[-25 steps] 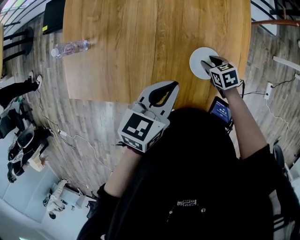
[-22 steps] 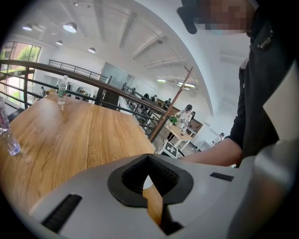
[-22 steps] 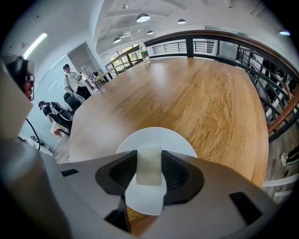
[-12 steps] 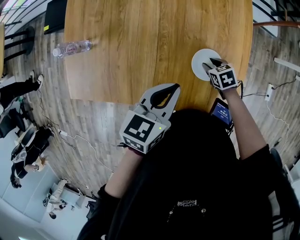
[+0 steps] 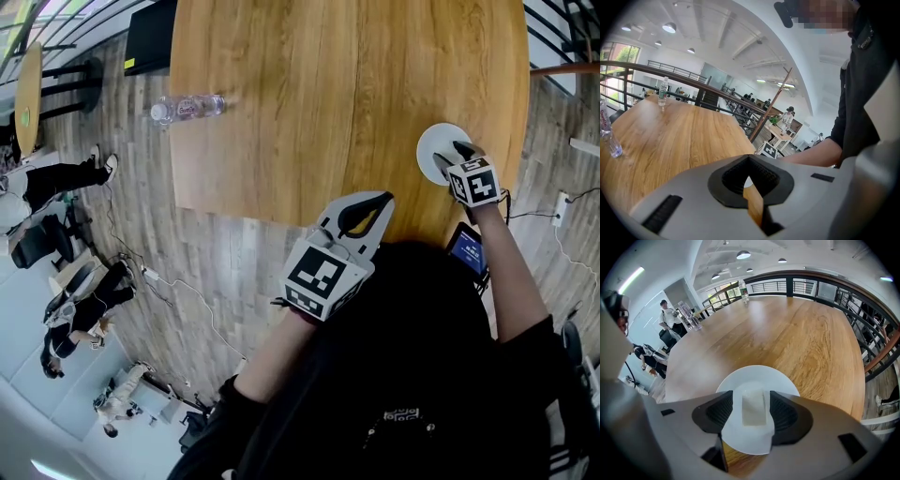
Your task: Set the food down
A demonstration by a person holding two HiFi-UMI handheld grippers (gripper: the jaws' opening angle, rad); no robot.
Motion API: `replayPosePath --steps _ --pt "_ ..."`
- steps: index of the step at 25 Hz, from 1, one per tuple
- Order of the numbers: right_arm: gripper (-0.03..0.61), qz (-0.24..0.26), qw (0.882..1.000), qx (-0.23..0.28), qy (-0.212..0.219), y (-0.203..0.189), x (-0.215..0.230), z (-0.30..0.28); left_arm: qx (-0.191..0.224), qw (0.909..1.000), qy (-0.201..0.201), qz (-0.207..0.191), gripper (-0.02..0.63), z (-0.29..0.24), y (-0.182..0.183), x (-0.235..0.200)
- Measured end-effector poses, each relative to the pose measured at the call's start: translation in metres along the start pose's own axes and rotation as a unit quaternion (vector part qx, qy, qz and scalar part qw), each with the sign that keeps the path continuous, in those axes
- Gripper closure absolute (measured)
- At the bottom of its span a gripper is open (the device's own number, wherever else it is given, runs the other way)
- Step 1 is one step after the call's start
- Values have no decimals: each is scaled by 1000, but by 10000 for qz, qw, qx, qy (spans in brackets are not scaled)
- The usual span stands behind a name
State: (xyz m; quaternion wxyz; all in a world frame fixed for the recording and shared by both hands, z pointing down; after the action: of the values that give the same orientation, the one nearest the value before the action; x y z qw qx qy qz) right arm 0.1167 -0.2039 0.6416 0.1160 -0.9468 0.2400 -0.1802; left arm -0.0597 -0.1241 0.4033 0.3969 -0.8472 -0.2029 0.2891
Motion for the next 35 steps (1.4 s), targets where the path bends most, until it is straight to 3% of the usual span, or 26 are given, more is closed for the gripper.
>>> replayPosePath --steps 6,13,15,19,22,27,32,35 --pt "341 -357 9990 213 -187 2 -6 24 110 9995 -228 -173 614 14 8 3" --pt "344 -747 9927 876 -350 14 -18 71 284 9969 -499 -542 614 31 23 2" --pt "369 -823 9896 1120 -374 21 -23 88 355 9957 -592 -615 614 34 29 -4" --pt "486 -889 9818 1673 -154 28 -40 123 634 9910 -789 -879 614 42 43 -9" --pt "533 -994 9714 2154 122 32 -56 152 802 9869 -926 -1050 614 49 52 -8" --pt "545 -1258 9490 2858 440 40 -89 207 907 9799 -1145 -1362 614 53 63 -2" --pt "546 -1087 9312 3431 569 38 -124 281 1175 9701 -1406 -1592 614 49 85 16" --pt "552 -1030 9138 3854 761 36 -141 323 1323 9634 -1584 -1712 614 50 95 28"
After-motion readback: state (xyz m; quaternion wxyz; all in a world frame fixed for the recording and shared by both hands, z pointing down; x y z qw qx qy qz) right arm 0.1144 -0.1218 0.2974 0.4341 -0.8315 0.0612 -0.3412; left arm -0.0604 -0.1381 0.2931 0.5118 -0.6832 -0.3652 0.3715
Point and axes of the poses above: the fingertips, and each gripper's own axes: z backward along the fingers, x to its right, y out of its top, the point moved 4 cm from there along z, backward along the fingers, and after that the axes turned 10 degrees about -z, right-handed, at the moved point
